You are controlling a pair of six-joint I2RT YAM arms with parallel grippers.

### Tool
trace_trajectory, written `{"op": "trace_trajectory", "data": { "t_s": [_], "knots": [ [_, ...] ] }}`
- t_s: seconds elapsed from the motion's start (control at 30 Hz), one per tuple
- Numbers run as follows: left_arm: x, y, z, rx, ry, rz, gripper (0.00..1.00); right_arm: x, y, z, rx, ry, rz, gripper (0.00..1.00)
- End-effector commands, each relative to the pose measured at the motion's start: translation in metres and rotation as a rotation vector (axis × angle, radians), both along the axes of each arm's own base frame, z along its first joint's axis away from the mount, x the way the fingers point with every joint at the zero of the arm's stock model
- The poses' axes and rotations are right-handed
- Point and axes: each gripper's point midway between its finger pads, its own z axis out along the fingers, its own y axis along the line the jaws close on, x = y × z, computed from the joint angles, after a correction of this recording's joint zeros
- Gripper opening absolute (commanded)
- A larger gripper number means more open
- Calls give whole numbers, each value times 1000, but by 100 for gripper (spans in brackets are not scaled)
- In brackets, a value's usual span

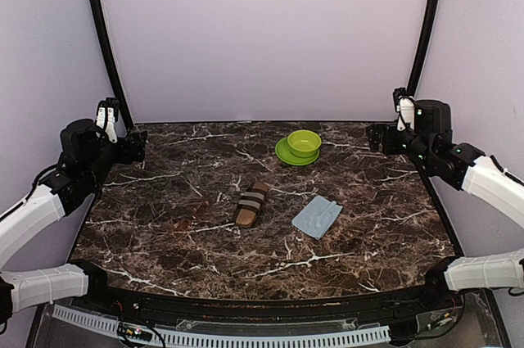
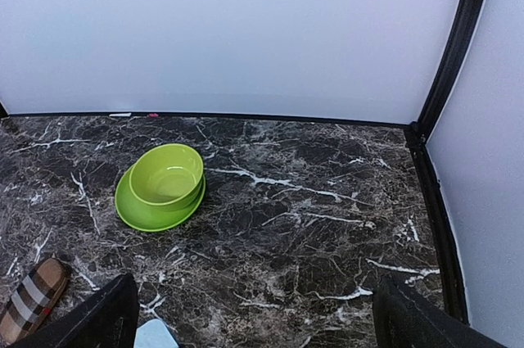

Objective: Organize the sunglasses
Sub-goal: Adjust the sunglasses case at the center of the board.

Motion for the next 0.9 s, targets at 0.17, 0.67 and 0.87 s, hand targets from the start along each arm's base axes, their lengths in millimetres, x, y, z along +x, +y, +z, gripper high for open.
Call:
{"op": "trace_trajectory", "data": {
  "t_s": [0.17,0.67,0.87],
  "knots": [
    [0,-2,7,2,-12,-10,99,-3,-3,12,8,-46,-21,100],
    [0,-68,-22,54,148,-207,99,-2,1,-3,16,11,-47,100],
    [-5,-106,-50,23,240,-300,99,2,17,-27,13,78,-32,100]
  ]
}}
